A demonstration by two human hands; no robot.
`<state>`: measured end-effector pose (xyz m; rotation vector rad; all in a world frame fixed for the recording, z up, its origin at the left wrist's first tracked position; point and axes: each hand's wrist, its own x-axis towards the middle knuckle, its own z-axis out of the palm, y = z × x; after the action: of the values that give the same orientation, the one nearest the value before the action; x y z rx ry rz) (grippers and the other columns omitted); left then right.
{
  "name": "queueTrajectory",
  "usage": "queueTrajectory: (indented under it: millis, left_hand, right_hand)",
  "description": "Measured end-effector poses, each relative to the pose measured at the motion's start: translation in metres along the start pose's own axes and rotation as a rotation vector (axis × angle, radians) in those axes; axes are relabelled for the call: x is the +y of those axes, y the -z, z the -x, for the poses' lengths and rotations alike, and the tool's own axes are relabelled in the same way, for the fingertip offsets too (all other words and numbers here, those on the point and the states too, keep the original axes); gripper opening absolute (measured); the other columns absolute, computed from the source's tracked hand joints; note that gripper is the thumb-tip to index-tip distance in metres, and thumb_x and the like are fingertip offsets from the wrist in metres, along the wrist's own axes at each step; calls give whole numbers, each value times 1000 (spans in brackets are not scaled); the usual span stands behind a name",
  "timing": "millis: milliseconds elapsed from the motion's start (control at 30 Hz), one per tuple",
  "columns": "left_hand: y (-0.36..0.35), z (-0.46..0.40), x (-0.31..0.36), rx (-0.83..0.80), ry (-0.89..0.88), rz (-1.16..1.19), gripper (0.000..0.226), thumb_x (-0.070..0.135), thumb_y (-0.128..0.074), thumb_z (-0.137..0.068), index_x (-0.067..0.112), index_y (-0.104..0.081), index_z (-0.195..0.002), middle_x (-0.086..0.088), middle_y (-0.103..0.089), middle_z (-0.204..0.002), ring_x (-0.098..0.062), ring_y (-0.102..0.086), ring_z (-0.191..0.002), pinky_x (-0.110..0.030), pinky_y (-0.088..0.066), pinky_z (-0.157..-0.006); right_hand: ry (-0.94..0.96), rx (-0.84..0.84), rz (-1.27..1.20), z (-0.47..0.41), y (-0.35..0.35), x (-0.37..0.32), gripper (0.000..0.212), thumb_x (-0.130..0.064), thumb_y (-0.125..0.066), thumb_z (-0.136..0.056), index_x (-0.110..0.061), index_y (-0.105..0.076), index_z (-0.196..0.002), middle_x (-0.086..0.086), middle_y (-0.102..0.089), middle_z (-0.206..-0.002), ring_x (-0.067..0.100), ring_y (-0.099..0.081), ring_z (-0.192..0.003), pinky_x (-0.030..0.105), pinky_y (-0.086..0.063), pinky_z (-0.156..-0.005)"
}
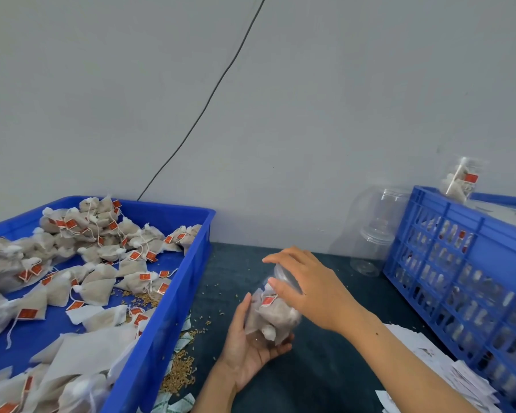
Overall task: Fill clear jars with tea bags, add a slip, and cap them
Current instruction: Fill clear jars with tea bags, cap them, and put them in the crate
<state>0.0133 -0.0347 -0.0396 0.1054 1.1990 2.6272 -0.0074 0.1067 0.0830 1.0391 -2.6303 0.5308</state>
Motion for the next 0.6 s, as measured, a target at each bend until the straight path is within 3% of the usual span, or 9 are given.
queueTrajectory:
  millis: [133,200,333,500,600]
  left_hand:
    - [-3,-1,1,9,-69,16,55,55,-49,-85,12,-72,-112,-23,-65,-117,-29,-67,-92,-45,-55,-80]
    - [-1,0,1,14,-59,39,59,57,-48,-85,10,-73,-109,-24,-67,-108,-30,-66,-84,-41,-55,-73]
    - [2,0,1,4,-3,74,69,63,-46,-84,5,-72,-111,-23,-67,-100,-32,-64,-76,-36,-53,-61]
    - [0,-2,1,32,-66,46,59,59,-48,-84,11,-76,-102,-22,-68,-104,-27,-67,-79,-37,-56,-70]
    - [-3,-1,2,67,-111,32,57,59,-45,-86,15,-77,-102,-21,-69,-108,-24,-68,-83,-37,-56,-73]
  right_hand:
    - [-82,-22,-44,0,-2,2,40,-52,-39,-97,-39,-41,-135,-19,-39,-133,5,-36,-125,26,-35,-97]
    - [56,-35,-86,4,2,1,44,-54,-38,-97,-39,-39,-138,-20,-37,-134,0,-32,-127,22,-33,-103]
    - [212,-10,22,6,6,0,52,-60,-31,-94,-37,-38,-140,-17,-38,-134,-2,-32,-124,15,-34,-99]
    - [9,43,100,0,-3,-4,39,-49,-27,-98,-33,-40,-131,-14,-37,-129,8,-38,-116,22,-42,-81]
    - [-31,68,131,-2,-8,-7,33,-47,-27,-99,-31,-39,-125,-12,-37,-127,10,-39,-110,23,-43,-78]
